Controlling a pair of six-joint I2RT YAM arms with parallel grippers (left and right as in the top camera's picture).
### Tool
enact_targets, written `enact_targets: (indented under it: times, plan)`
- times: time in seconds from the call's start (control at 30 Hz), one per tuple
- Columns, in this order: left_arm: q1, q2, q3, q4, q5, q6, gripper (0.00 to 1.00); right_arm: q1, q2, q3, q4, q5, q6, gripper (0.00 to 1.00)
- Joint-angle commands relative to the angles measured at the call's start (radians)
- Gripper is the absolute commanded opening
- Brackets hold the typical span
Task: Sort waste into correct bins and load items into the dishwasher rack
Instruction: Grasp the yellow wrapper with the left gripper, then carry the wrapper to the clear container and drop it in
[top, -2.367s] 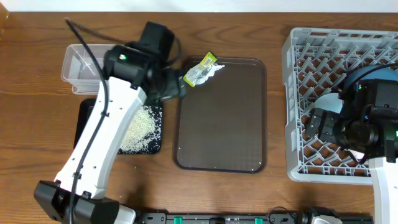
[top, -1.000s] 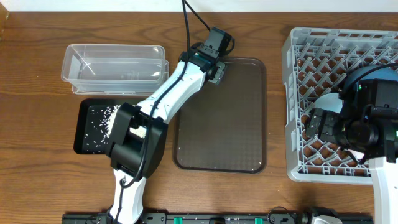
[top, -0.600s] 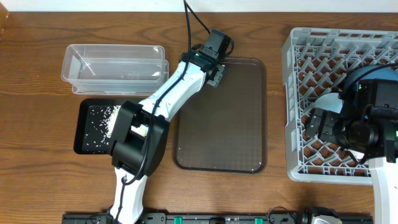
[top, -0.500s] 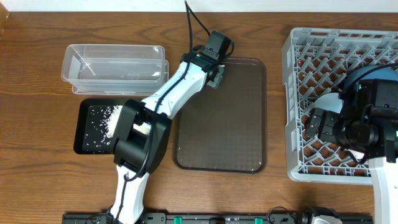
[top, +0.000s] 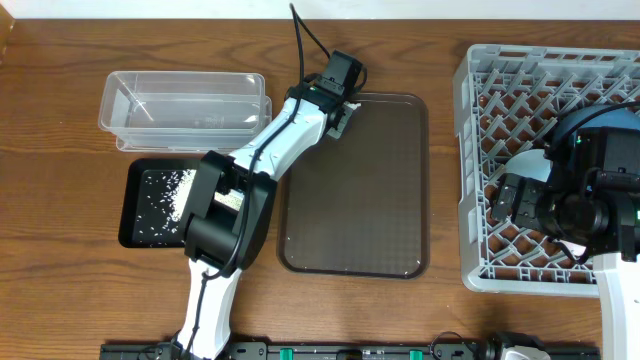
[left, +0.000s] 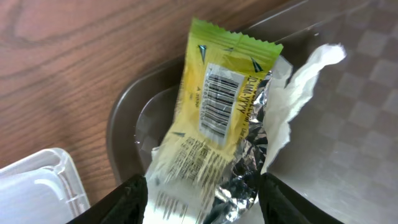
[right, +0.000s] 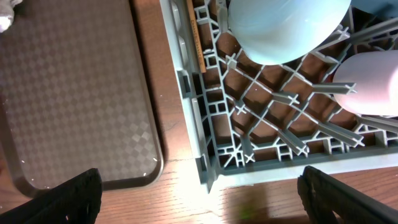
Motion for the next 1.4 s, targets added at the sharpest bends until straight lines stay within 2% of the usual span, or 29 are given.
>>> enact_targets:
  times: [0.0,0.23,0.37,0.6,0.87,1.13,1.23,1.3,1.37]
  plan:
    - [0.003,0.034,-0.006,0.015,-0.002,0.011,0.56,0.01,-0.005,-0.001,0.0,0.01,0.011,0.99]
    - [0.003,0.035,-0.006,0.055,-0.002,0.011,0.44,0.01,-0.005,-0.001,0.0,0.01,0.011,0.99]
    - [0.003,0.035,-0.006,0.053,-0.002,0.011,0.28,0.01,-0.005,-0.001,0.0,0.01,0.011,0.99]
    - [0.003,0.006,-0.006,0.053,-0.002,0.011,0.09,0.01,-0.005,-0.001,0.0,0.01,0.011,0.99]
    - [0.003,-0.095,-0.006,0.022,-0.002,0.002,0.06,0.01,-0.005,-0.001,0.0,0.01,0.011,0.99]
    - [0.007,-0.228,-0.006,0.003,-0.011,-0.085,0.06,0.01,-0.005,-0.001,0.0,0.01,0.011,0.99]
    - [0.024,-0.268,-0.006,0.008,-0.102,-0.176,0.06,0.01,-0.005,-0.001,0.0,0.01,0.011,0.99]
    - [0.05,-0.287,-0.006,0.007,-0.185,-0.277,0.06,0.01,-0.005,-0.001,0.0,0.01,0.011,0.99]
    - [0.097,-0.299,-0.006,-0.008,-0.229,-0.431,0.06,0.01,-0.005,-0.001,0.0,0.01,0.011,0.99]
